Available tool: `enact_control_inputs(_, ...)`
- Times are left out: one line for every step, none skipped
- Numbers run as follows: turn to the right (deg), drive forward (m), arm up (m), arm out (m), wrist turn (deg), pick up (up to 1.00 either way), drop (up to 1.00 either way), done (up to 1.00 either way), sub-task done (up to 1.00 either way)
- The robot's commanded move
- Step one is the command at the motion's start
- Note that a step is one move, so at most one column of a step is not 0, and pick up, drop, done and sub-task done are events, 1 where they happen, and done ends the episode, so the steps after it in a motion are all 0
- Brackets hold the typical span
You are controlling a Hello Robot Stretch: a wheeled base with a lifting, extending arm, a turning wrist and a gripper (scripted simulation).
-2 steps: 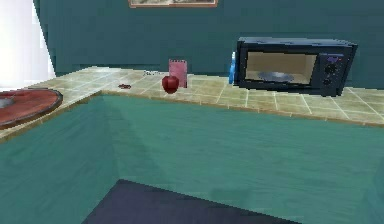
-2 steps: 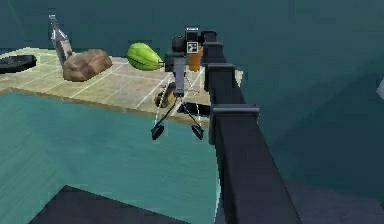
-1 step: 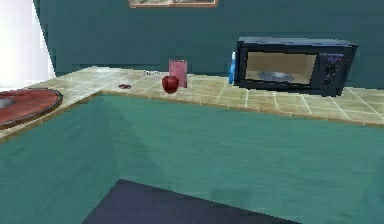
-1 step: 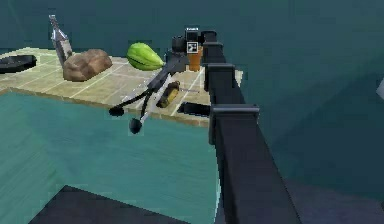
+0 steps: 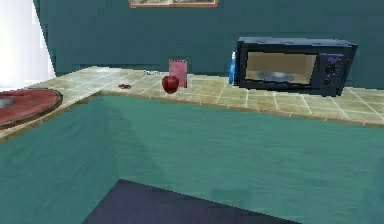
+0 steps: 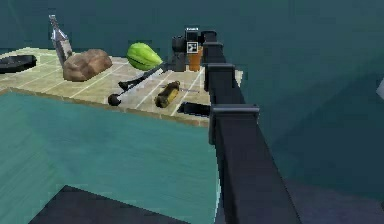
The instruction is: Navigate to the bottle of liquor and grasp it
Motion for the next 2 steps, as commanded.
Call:
enact_control_inputs(0.0, 0.00, 0.00, 0.00, 45.0, 0.00, 0.00, 0.00, 0.00)
enact_control_inputs(0.0, 0.00, 0.00, 0.00, 21.0, 0.00, 0.00, 0.00, 0.00)
